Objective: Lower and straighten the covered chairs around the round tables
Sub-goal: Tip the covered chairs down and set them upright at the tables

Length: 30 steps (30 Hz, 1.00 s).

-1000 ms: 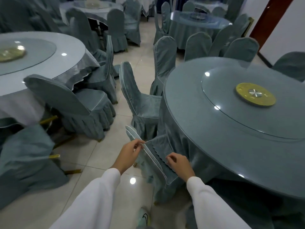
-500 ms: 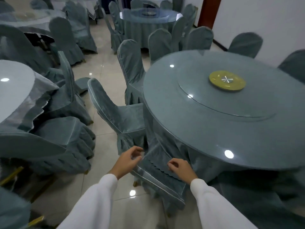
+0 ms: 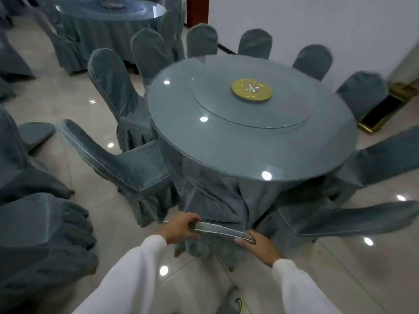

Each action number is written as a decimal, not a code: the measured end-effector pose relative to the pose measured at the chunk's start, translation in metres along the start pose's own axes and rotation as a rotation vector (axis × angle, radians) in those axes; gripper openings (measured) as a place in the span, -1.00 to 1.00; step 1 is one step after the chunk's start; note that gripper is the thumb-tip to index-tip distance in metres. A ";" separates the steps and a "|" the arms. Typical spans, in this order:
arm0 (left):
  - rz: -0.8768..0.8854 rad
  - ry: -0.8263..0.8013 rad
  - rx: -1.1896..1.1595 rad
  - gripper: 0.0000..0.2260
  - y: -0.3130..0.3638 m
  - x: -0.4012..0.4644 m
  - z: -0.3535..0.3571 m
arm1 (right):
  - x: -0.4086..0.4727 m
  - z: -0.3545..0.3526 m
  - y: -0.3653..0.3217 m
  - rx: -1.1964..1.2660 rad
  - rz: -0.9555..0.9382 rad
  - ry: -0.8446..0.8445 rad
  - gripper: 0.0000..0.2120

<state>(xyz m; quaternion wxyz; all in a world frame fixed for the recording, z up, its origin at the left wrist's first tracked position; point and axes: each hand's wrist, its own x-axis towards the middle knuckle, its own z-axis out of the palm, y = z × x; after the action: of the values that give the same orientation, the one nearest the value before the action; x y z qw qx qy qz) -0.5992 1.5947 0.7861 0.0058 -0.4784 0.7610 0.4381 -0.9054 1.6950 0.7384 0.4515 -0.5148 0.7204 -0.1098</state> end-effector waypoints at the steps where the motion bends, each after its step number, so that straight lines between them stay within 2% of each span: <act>1: 0.027 0.011 0.110 -0.59 0.002 0.000 0.003 | -0.004 0.003 0.001 -0.031 -0.009 0.026 -0.34; 2: 0.039 0.032 0.186 -0.60 0.003 -0.001 0.005 | -0.006 0.006 0.001 -0.070 -0.007 0.055 -0.34; 5: 0.062 0.089 0.325 -0.62 -0.003 0.002 0.011 | -0.009 0.018 -0.004 -0.296 -0.006 0.129 -0.51; 9: 0.138 0.037 0.534 -0.69 -0.022 0.006 0.011 | -0.022 0.040 -0.001 -0.567 -0.088 0.219 -0.51; 12: 0.180 0.005 0.663 -0.61 -0.029 0.012 0.011 | -0.020 0.043 0.005 -0.649 -0.129 0.217 -0.43; 14: 0.183 0.021 0.685 -0.58 -0.033 0.018 0.011 | -0.014 0.040 0.004 -0.660 -0.175 0.230 -0.22; 16: 0.186 0.034 0.691 -0.57 -0.032 0.024 0.011 | -0.008 0.036 0.005 -0.643 -0.186 0.240 -0.13; 17: 0.191 0.042 0.680 -0.60 -0.031 0.028 0.011 | -0.006 0.033 0.004 -0.624 -0.175 0.237 -0.17; 20: 0.228 0.060 0.645 -0.78 -0.020 0.038 0.011 | 0.000 0.020 0.004 -0.541 -0.154 0.202 -0.50; 21: 0.231 0.073 0.628 -0.82 -0.017 0.041 0.012 | 0.002 0.016 0.006 -0.517 -0.152 0.181 -0.55; 23: 0.228 0.104 0.617 -0.85 -0.015 0.045 0.011 | 0.008 0.009 0.006 -0.502 -0.166 0.150 -0.52; 26: 0.245 0.117 0.630 -0.85 -0.014 0.041 0.011 | 0.008 0.012 0.009 -0.460 -0.201 0.135 -0.37; 30: 0.266 0.113 0.615 -0.86 -0.012 0.030 0.022 | 0.000 0.014 0.020 -0.431 -0.214 0.143 -0.58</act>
<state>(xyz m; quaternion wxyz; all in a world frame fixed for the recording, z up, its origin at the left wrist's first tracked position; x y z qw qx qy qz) -0.6156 1.5857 0.7517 0.0504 -0.3742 0.9124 0.1580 -0.9077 1.7081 0.7180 0.2649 -0.6636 0.6986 -0.0370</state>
